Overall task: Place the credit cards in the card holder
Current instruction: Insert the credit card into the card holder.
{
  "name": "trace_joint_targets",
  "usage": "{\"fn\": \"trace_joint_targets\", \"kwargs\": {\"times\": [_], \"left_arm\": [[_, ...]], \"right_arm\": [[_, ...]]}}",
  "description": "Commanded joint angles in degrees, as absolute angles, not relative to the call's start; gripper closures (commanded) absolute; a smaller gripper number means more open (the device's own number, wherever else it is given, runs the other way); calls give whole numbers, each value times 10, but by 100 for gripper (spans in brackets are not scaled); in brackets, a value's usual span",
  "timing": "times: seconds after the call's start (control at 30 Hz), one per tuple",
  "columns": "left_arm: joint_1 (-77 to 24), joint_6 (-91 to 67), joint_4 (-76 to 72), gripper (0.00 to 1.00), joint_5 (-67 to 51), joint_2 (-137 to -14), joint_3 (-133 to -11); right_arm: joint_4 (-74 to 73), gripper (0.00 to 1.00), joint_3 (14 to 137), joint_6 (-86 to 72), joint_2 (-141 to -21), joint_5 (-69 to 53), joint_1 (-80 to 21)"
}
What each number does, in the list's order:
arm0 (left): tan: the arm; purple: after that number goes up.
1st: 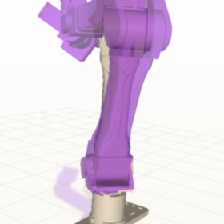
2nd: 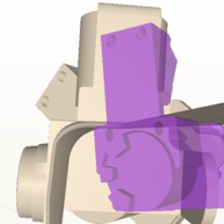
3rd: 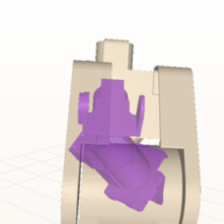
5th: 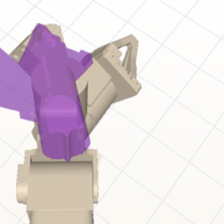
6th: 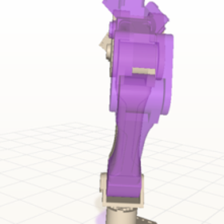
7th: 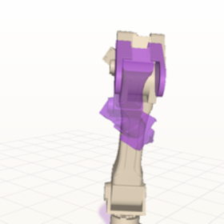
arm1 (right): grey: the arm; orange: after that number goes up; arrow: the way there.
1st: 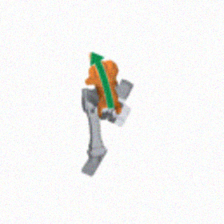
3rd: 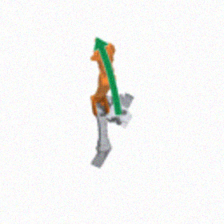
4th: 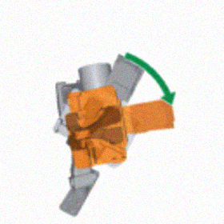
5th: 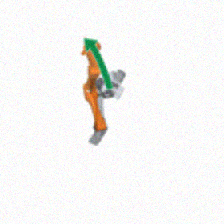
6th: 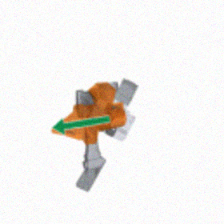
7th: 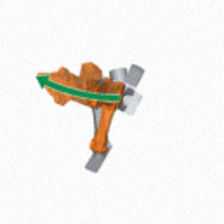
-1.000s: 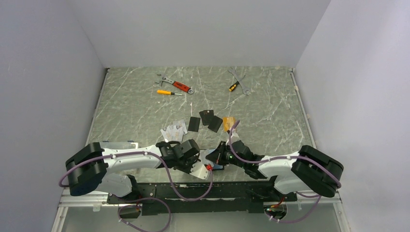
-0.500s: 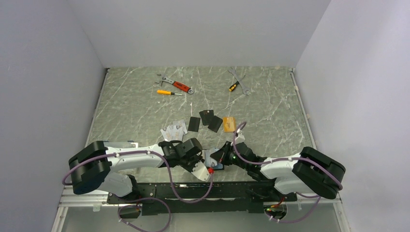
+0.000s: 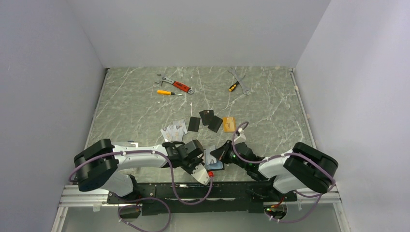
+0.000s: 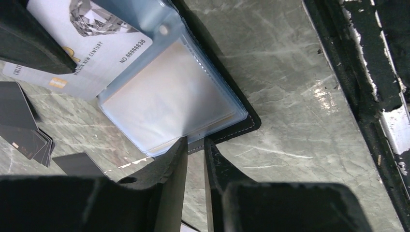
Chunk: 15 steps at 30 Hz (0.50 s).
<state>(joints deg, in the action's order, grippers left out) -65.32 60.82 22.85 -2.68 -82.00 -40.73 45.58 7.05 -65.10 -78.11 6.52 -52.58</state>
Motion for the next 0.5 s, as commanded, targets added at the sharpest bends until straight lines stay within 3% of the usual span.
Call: {"fn": "trace_joint_targets", "kwargs": {"times": [0.0, 0.47], "left_arm": [[-660, 611, 234, 77, -48, -827, -400], [-679, 593, 248, 83, -45, -829, -396]], "right_arm": [[522, 100, 75, -666, -802, 75, -524], [650, 100, 57, -716, -894, 69, -528]]}}
